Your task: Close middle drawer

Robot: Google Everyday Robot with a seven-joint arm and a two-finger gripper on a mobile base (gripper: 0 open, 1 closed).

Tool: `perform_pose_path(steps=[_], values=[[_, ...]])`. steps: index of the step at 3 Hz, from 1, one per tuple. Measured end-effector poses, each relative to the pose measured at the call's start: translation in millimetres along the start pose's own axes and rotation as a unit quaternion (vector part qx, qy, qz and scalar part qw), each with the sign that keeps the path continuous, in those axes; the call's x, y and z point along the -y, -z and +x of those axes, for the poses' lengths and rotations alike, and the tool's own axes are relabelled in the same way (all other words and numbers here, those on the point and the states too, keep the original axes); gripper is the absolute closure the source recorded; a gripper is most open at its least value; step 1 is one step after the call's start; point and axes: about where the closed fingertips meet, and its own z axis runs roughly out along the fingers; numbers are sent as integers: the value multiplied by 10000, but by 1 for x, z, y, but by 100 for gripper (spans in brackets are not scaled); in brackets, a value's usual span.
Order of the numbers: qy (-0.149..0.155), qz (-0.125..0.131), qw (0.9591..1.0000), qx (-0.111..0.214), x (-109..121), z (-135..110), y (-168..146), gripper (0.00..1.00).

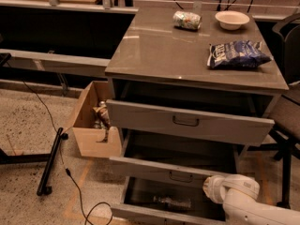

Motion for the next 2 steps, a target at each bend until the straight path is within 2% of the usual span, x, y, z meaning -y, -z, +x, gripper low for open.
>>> perform_pose_path(steps=[1,2], values=[[369,264,9989,-114,24,-3,-16,100],[474,418,9978,-206,43,4,-17,100]])
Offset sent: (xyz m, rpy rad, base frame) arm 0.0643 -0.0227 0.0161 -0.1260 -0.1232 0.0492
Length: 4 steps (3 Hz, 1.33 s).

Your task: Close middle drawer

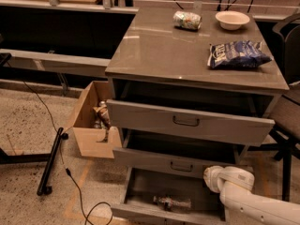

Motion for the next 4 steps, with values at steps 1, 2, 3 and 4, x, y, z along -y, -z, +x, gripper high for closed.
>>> perform_pose_path(steps=[1,2,3,4], values=[[70,134,9998,-113,16,9,0,100],[145,187,9996,-183,26,14,-2,100],[208,256,9991,-268,32,16,-5,100],[263,324,9986,-322,40,16,-13,100]])
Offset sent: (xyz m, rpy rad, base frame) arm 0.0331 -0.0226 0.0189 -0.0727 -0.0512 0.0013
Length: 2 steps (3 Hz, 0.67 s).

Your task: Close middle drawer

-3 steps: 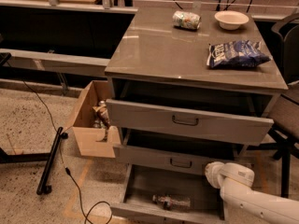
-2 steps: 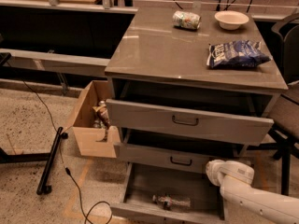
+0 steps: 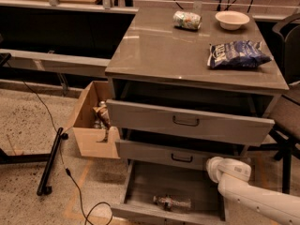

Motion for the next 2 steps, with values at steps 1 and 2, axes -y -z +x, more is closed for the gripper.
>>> perform_pose_path(steps=[1,2], values=[[140,50,9999,-63,10,-5,-14,100],[264,47,9996,-134,19,-7,-28,100]])
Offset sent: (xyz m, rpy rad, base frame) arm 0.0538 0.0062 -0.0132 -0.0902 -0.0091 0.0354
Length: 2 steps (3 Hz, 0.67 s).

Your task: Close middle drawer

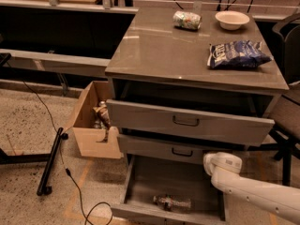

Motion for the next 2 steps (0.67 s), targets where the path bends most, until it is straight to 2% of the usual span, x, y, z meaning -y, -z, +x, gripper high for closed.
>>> perform_pose_path(steps=[1,2], values=[[-59,-128,9999,-34,-3,8,0,100],[285,-331,9989,145,-5,3,16,100]])
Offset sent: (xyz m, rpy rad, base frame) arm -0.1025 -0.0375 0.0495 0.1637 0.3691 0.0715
